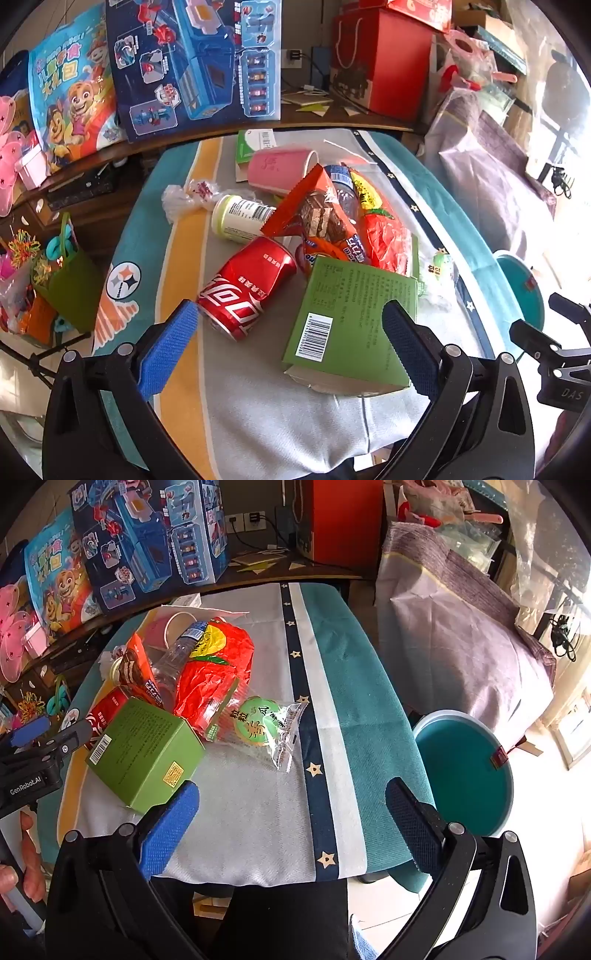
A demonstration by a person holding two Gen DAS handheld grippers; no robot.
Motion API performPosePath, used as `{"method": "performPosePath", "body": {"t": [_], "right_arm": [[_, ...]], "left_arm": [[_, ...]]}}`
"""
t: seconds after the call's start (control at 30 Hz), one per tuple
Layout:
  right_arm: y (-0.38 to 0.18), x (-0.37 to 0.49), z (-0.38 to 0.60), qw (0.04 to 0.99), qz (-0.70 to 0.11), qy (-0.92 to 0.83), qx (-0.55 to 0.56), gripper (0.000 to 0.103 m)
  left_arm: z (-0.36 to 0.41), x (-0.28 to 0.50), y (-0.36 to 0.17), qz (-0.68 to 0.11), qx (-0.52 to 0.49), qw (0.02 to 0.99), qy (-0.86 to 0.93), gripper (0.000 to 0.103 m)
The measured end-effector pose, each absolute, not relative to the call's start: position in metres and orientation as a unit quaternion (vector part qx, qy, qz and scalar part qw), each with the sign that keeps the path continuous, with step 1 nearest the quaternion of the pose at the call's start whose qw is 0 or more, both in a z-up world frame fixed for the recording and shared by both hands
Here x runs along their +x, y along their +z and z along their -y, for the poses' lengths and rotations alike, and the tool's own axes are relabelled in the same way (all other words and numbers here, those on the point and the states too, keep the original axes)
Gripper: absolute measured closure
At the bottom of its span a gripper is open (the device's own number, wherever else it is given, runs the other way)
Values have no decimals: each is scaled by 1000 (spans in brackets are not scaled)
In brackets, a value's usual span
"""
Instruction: Collect trash
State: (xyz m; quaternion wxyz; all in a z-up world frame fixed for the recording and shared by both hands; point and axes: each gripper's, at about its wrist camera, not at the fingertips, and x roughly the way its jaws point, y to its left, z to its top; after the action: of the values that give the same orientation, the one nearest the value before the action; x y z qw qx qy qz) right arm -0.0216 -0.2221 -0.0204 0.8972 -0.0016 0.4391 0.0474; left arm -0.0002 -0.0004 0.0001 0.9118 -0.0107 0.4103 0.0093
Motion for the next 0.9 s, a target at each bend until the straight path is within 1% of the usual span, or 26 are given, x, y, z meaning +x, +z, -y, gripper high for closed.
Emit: {"method": "performPosePath", "body": {"t": [0.9], "right_arm": [[-10, -23, 217, 901, -431, 48, -7, 6]], "left_arm": [[1, -7, 11, -405, -10, 914, 7, 4]]}}
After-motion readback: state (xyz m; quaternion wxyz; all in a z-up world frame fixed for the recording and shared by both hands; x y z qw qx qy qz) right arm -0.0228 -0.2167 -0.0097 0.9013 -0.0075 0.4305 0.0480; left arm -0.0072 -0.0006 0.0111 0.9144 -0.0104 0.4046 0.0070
